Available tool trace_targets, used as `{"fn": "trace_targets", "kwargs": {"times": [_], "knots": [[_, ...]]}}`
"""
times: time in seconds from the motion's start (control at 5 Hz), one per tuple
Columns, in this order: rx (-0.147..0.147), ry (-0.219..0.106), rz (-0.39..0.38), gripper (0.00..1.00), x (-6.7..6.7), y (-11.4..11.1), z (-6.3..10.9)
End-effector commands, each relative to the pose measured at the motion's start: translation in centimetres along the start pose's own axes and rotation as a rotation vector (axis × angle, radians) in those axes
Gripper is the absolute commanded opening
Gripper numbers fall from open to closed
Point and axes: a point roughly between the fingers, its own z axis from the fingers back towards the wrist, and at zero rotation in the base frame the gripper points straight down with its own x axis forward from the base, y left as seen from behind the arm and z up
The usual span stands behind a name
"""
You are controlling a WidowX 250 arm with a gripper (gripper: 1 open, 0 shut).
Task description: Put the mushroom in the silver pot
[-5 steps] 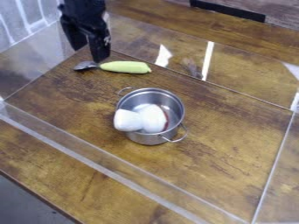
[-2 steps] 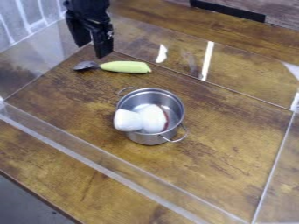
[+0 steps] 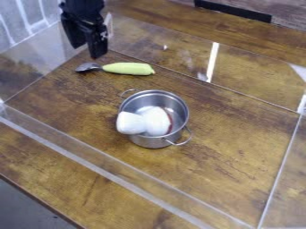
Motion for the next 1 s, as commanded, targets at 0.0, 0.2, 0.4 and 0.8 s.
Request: {"fn": "trace_targets", "kwargs": {"times": [0.0, 0.2, 0.4, 0.8], "knots": [[0.031, -0.044, 0.042, 1.0, 0.6, 1.9, 1.5], [0.026, -0.044, 0.073, 0.0, 0.6, 3.2, 1.0], [0.02, -0.044, 0.095, 1.0, 1.8, 3.8, 0.3], [0.006, -0.042, 0.13, 1.0, 3.4, 5.1, -1.1]]}}
